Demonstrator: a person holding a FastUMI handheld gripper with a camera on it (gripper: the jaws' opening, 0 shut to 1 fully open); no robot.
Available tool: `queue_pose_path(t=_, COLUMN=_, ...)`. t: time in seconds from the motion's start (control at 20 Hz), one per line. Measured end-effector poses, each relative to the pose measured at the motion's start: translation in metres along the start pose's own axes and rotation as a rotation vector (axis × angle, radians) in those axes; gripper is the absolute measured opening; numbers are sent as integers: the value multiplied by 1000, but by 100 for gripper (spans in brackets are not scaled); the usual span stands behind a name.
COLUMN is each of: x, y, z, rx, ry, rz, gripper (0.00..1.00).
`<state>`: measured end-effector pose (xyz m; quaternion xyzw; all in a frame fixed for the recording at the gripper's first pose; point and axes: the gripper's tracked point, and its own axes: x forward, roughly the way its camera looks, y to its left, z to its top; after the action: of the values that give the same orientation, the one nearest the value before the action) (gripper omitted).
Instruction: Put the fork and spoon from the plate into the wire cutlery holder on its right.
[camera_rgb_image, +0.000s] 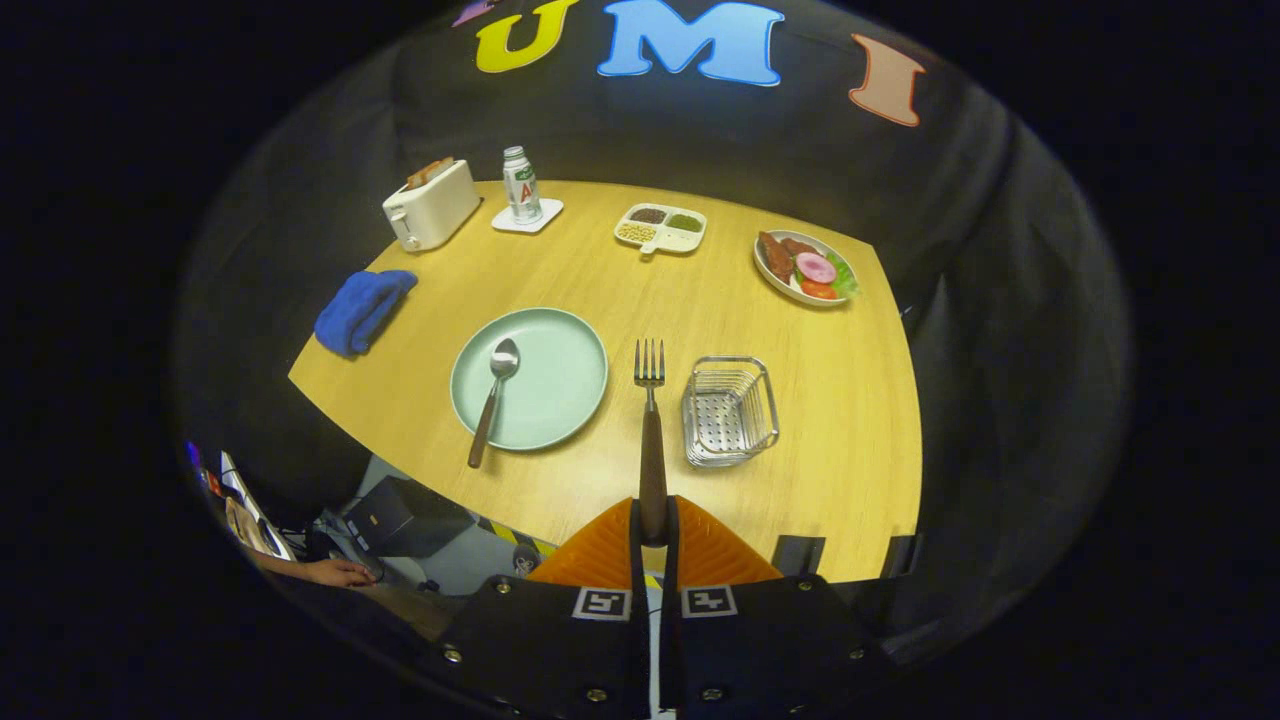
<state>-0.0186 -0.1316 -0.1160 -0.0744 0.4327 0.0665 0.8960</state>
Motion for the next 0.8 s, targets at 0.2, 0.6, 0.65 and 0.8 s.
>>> queue_pose_path(t=0.2, x=-7, y=-25, z=-11, rx=26, ry=31, rz=-45, gripper=4)
queue_pose_path(t=0.6, x=27, y=-48, z=-15, rx=43, ry=138, rz=-71, gripper=4)
queue_pose_path(t=0.65, x=31, y=-49, z=-15, rx=37, ry=148, rz=-80, gripper=4)
queue_pose_path(t=0.8, x=43, y=-51, z=-11, rx=28, ry=181, rz=-81, gripper=4)
